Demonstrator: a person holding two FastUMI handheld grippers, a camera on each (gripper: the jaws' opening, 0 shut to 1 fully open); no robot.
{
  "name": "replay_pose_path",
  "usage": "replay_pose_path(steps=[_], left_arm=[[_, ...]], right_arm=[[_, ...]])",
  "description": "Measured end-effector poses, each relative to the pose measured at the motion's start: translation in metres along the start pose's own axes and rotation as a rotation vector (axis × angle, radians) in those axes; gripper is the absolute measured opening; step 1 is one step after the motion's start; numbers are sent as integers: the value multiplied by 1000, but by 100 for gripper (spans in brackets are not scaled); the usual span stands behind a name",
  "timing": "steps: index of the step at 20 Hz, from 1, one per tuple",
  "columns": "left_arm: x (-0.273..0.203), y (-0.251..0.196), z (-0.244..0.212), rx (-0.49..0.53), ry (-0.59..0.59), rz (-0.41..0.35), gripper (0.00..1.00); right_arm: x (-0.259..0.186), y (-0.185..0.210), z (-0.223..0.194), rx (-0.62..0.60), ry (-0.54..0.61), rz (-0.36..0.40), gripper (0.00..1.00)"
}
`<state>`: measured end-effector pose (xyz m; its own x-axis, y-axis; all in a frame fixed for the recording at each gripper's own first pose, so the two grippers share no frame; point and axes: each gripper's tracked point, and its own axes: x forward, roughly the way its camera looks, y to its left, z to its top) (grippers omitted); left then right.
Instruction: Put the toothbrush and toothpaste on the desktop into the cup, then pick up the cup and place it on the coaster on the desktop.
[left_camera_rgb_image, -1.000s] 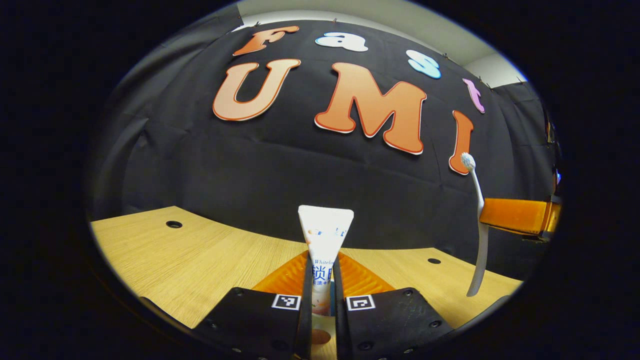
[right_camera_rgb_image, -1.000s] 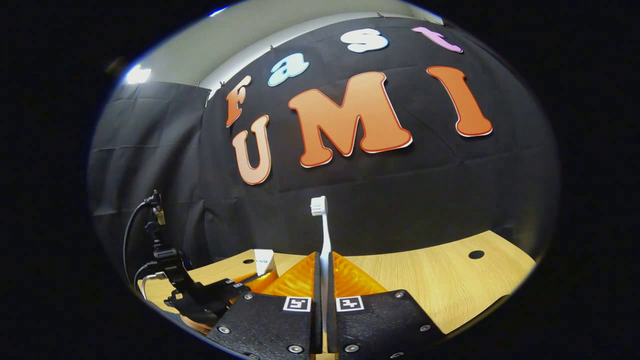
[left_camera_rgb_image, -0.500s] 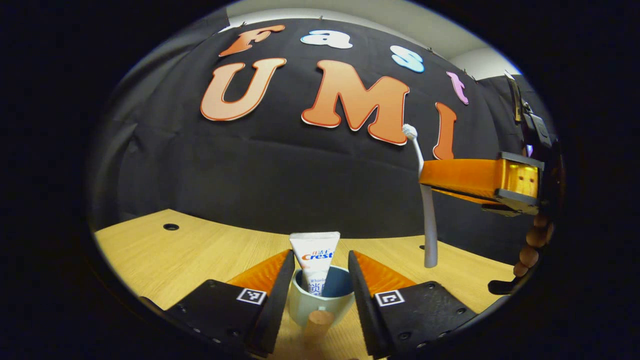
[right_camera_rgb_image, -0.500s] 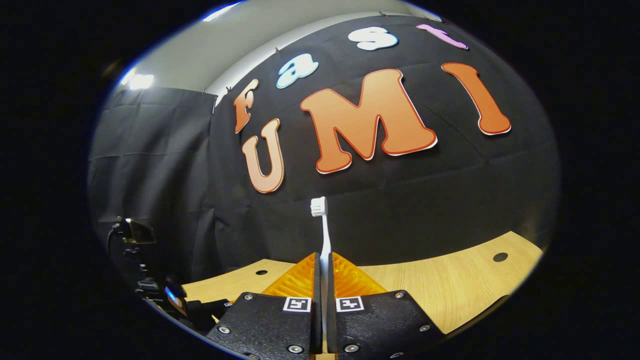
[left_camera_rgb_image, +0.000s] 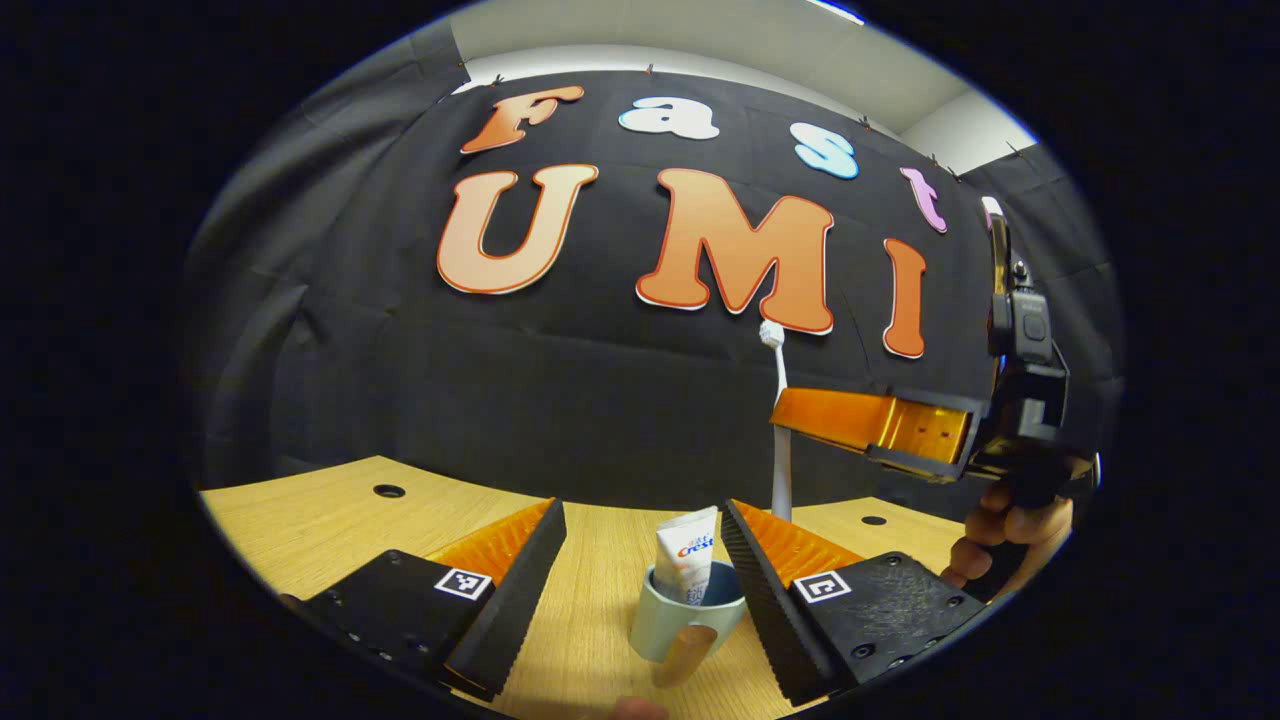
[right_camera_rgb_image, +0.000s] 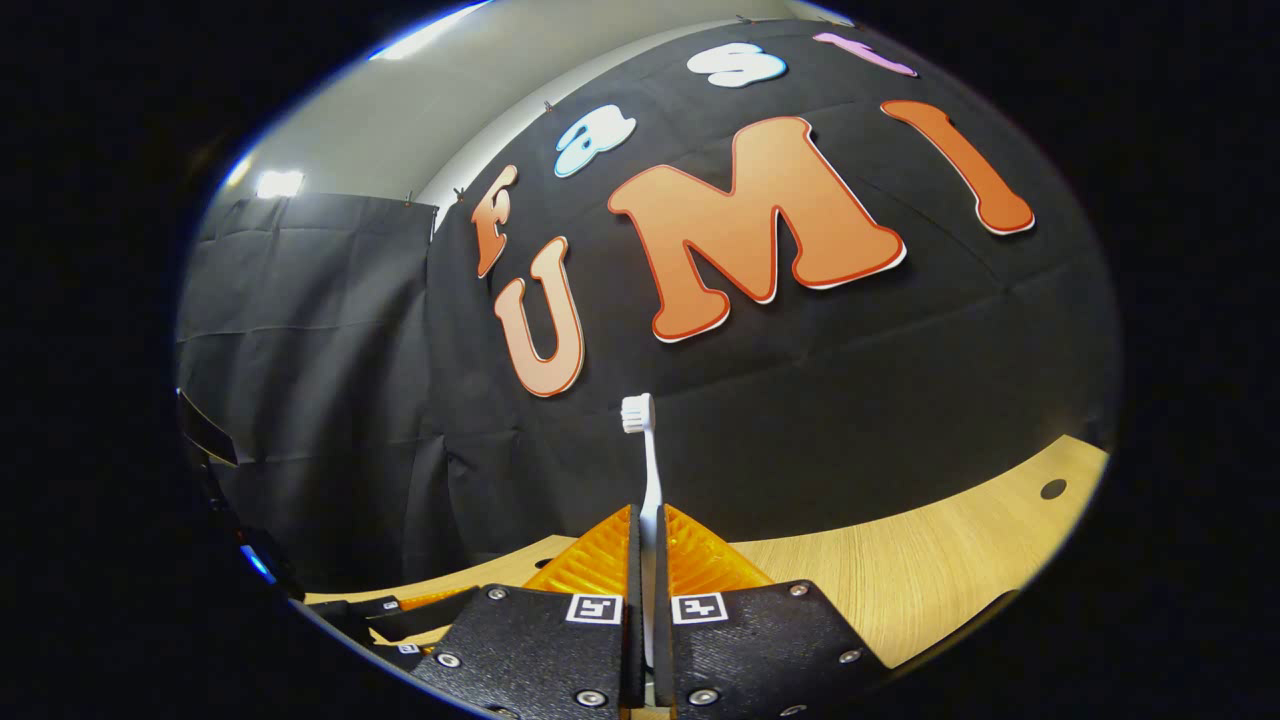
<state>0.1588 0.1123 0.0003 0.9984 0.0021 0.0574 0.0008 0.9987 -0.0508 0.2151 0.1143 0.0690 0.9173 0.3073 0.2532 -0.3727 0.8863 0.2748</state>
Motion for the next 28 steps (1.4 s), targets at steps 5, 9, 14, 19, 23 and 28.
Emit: replay_pose_path(steps=[5, 9, 14, 19, 23, 28], left_arm=[[-5, 13, -2, -6, -8, 29, 94], [-6, 16, -6, -3, 9, 35, 94], [-11, 16, -8, 2, 31, 41, 95], [-21, 3, -2, 10, 57, 18, 94], [-27, -9, 3, 21, 78, 13, 93], [-28, -26, 4, 13, 148, -20, 94]], right_arm=[[14, -1, -13, 7, -6, 5, 4], [22, 1, -31, -14, 11, 14, 4], [19, -2, -55, -33, 63, -2, 5], [2, -6, -59, -44, 98, -11, 7], [-15, -10, -49, -66, 101, -24, 13], [-36, -14, -27, -99, 68, -45, 33]])
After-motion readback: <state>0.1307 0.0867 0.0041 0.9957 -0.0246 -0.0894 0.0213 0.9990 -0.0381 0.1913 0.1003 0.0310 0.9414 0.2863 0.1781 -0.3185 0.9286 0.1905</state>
